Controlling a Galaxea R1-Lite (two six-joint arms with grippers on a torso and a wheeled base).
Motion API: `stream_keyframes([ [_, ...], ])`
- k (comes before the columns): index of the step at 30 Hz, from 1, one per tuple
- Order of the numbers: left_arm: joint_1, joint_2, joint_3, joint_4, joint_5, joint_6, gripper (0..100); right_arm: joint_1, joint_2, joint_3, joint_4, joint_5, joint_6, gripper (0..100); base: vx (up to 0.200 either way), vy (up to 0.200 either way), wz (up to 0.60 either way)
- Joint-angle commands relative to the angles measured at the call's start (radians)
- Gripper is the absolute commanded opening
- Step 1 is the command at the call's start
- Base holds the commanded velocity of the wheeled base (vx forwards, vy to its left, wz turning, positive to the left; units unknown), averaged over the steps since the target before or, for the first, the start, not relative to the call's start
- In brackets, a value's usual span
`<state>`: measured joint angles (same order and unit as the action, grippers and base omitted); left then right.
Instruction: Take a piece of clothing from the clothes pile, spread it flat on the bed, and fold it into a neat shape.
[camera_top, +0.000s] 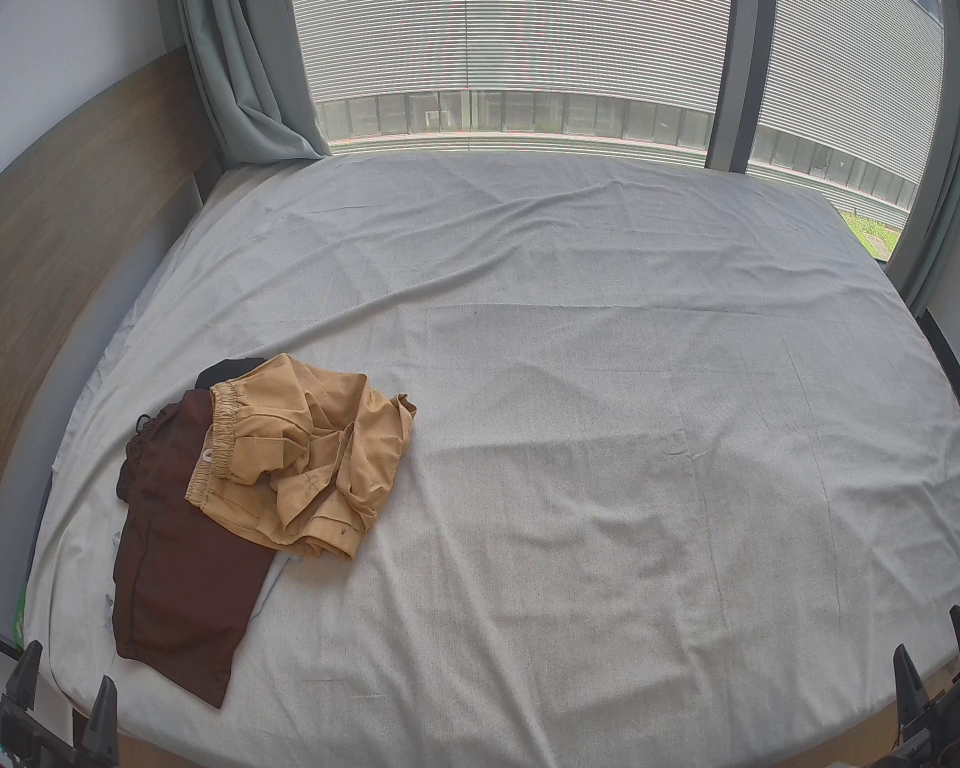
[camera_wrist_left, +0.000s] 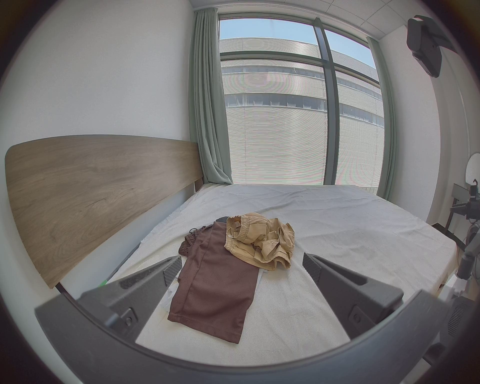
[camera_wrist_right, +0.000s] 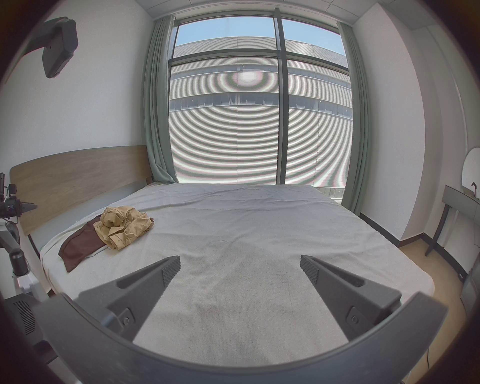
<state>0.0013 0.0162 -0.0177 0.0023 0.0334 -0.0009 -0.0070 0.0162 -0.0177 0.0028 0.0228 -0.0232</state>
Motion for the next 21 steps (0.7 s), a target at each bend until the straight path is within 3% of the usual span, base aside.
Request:
stream_keyframes([
  [1, -0.001, -0.015, 0.018, -0.001, 0.0, -0.001, 100, -0.001, -0.016, 0.018, 0.0, 0.0, -0.001, 100, 0.0, 0.0, 0.0],
  [21, 0.0, -0.015, 0.018, -0.004, -0.001, -0.013, 100, -0.001, -0.016, 0.018, 0.0, 0.0, 0.002, 100, 0.0, 0.0, 0.0],
])
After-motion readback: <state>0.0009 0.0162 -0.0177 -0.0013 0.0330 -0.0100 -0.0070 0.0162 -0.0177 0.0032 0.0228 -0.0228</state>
